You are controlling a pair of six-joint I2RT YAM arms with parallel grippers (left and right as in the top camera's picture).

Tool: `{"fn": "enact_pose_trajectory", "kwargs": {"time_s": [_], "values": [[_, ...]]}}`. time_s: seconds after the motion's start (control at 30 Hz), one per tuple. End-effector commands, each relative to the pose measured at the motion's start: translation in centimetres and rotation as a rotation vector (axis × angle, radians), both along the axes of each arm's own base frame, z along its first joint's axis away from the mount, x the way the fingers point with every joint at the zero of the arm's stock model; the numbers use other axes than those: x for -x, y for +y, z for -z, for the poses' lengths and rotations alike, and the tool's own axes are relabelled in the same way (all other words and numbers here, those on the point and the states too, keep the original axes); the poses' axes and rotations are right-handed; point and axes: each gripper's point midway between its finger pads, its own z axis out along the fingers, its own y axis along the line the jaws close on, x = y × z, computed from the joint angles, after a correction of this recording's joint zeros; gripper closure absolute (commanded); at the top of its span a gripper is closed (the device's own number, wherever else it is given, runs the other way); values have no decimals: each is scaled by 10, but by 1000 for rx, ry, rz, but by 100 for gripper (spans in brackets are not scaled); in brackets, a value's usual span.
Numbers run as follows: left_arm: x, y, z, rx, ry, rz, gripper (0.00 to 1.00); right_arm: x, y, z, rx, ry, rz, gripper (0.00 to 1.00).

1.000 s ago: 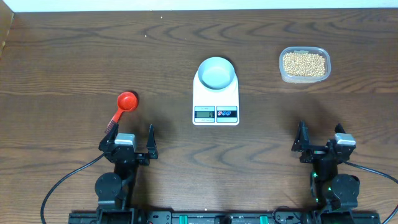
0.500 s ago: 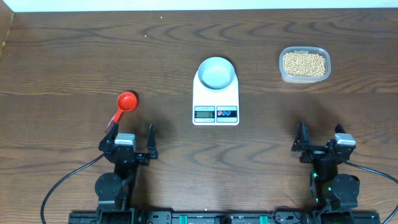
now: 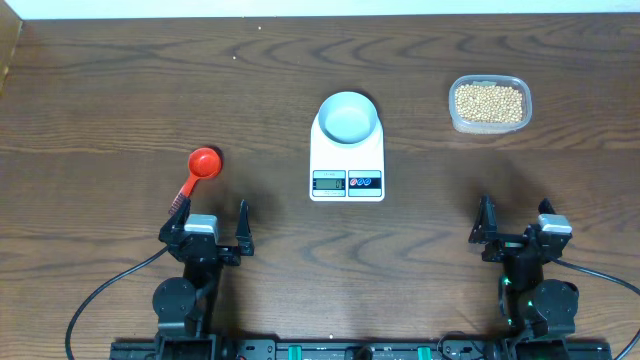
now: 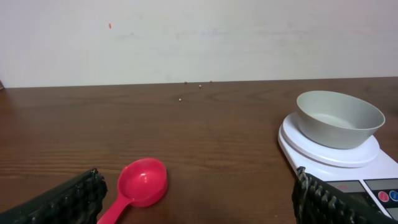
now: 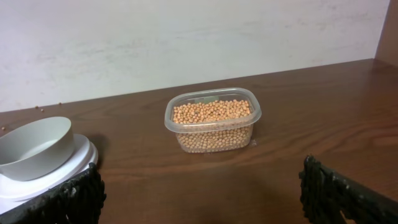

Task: Scoop item into bowl and weigh 50g on scale

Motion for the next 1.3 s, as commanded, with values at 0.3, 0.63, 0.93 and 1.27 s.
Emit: {"fn": "enact_pose_trajectory", "kwargs": {"time_s": [0.3, 0.63, 0.93, 1.27], "values": [[1, -1, 14, -16, 47, 10, 2, 0, -3, 1, 5, 1, 15, 1], [1, -1, 14, -16, 47, 10, 2, 0, -3, 1, 5, 1, 15, 1], [1, -4, 13, 6, 45, 22, 2, 0, -3, 1, 5, 1, 15, 1], [5, -25, -30, 20, -43, 148, 2, 0, -3, 1, 5, 1, 15, 1]]}}
